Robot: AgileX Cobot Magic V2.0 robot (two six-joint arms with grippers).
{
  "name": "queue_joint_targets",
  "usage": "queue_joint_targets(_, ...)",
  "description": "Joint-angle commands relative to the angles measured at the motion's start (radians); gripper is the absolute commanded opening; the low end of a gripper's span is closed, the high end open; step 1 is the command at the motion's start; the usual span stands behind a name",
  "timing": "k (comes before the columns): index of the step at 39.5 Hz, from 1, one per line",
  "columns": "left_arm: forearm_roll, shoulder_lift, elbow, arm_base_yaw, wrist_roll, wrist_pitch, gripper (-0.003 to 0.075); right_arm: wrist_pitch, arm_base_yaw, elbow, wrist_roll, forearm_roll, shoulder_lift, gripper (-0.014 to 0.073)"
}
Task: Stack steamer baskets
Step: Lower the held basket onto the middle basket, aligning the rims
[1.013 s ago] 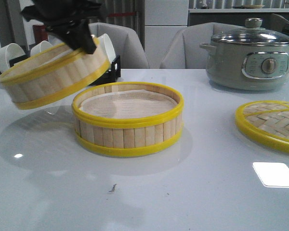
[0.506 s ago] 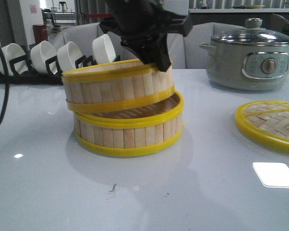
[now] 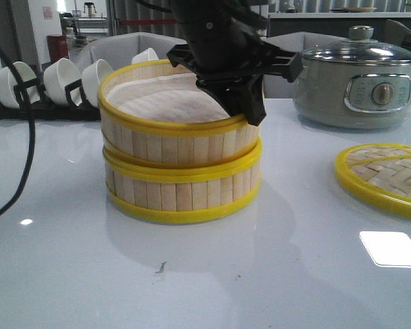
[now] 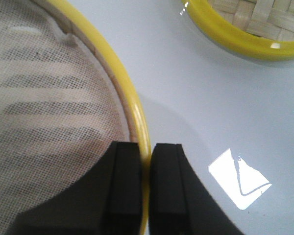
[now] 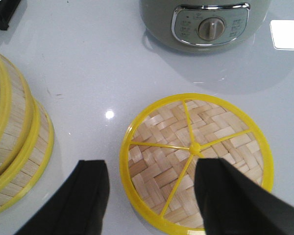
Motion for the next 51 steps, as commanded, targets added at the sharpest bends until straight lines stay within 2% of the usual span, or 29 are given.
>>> queue_joint_targets(1, -0.037, -0.052, -0.034, -0.019, -0.001, -0.03, 0.0094, -0.064, -0.005, -0.037, -0.012, -0.001, -0.02, 0.0496)
queue_joint_targets(15, -0.037, -0.052, -0.069, -0.019, -0.002, -0.022, 0.0094, -0.064, -0.005, -0.037, -0.012, -0.001, -0.02, 0.0496)
queue_joint_targets(28, -0.034, -0.052, -0.126, -0.019, -0.014, 0.048, 0.0094, -0.061, -0.005, -0.037, -0.012, -0.001, -0.02, 0.0496)
queue_joint_targets(51, 0.076, -0.052, -0.126, -0.008, -0.026, 0.134, 0.0094, -0.044, -0.005, -0.037, -0.012, -0.001, -0.02, 0.0496)
